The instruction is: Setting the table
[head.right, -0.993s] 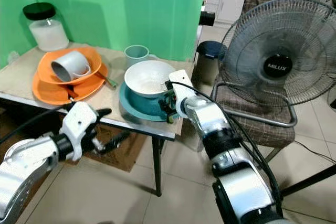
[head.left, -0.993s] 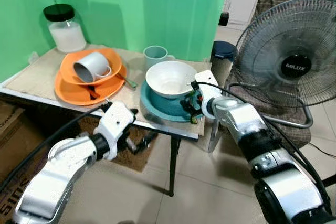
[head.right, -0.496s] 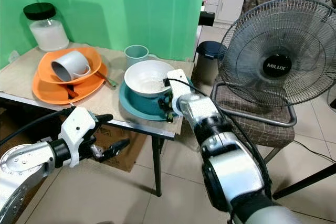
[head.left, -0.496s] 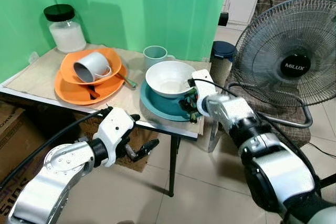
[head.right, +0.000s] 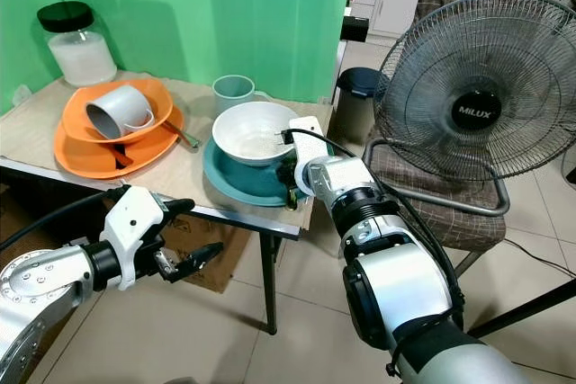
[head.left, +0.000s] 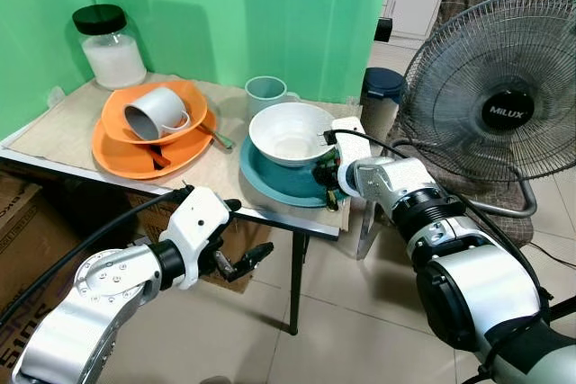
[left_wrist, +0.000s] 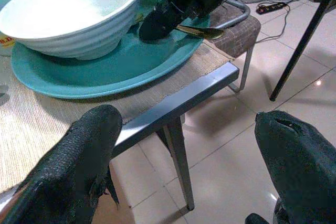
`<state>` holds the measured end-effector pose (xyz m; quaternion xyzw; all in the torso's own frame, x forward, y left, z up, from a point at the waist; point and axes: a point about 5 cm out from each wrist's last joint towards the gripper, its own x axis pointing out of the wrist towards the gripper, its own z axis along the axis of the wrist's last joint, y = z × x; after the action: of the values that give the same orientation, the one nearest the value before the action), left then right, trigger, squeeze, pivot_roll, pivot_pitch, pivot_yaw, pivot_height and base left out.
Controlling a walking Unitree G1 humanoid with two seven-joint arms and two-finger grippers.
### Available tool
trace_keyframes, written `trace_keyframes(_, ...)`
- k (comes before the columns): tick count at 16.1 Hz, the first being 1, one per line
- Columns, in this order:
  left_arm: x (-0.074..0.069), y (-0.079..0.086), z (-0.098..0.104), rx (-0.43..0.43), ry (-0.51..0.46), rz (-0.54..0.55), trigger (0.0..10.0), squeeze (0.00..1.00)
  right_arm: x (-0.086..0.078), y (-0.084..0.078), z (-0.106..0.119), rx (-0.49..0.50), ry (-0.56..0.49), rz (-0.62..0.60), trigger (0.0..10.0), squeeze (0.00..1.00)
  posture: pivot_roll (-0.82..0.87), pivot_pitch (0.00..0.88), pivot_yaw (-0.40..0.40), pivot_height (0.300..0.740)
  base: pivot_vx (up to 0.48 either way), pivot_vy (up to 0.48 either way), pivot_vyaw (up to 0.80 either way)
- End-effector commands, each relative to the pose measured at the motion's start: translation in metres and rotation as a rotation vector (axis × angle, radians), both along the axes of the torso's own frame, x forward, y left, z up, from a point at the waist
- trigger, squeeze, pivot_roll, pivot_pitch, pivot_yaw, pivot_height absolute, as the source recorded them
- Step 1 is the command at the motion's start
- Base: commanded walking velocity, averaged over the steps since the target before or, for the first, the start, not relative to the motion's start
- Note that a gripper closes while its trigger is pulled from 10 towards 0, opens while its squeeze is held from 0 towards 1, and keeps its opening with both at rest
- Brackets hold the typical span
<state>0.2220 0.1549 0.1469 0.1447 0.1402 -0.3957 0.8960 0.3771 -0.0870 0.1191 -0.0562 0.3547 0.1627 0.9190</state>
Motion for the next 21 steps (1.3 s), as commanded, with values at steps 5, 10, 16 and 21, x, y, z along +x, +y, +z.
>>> trace_keyframes(5, 0.0015, -0.0034, 0.0006, 0.005, -0.007, -0.022, 10.0, 0.0, 0.0023, 0.0015, 0.0071, -0.006, 0.011, 0.02, 0.0, 0.0, 0.06, 0.0, -0.028, 0.74, 0.0, 0.0, 0.0)
trace_keyframes(10, 0.0025, -0.0038, 0.0011, 0.007, -0.012, -0.028, 10.0, 0.0, 0.0016, 0.0028, 0.0055, -0.008, 0.015, 0.03, 0.0, 0.0, 0.06, 0.0, -0.026, 0.74, 0.0, 0.0, 0.0)
trace_keyframes(16, 0.0043, -0.0046, 0.0017, 0.008, -0.017, -0.032, 10.0, 0.0, 0.0023, 0.0011, 0.0065, -0.029, 0.007, 0.037, 0.0, 0.0, 0.06, 0.0, -0.019, 0.74, 0.0, 0.0, 0.0)
trace_keyframes(21, 0.0089, -0.0046, 0.0027, 0.009, -0.027, -0.035, 10.0, 0.0, 0.0058, -0.0008, 0.0125, -0.048, -0.023, 0.023, 0.0, 0.0, 0.05, 0.0, -0.007, 0.74, 0.0, 0.0, 0.0)
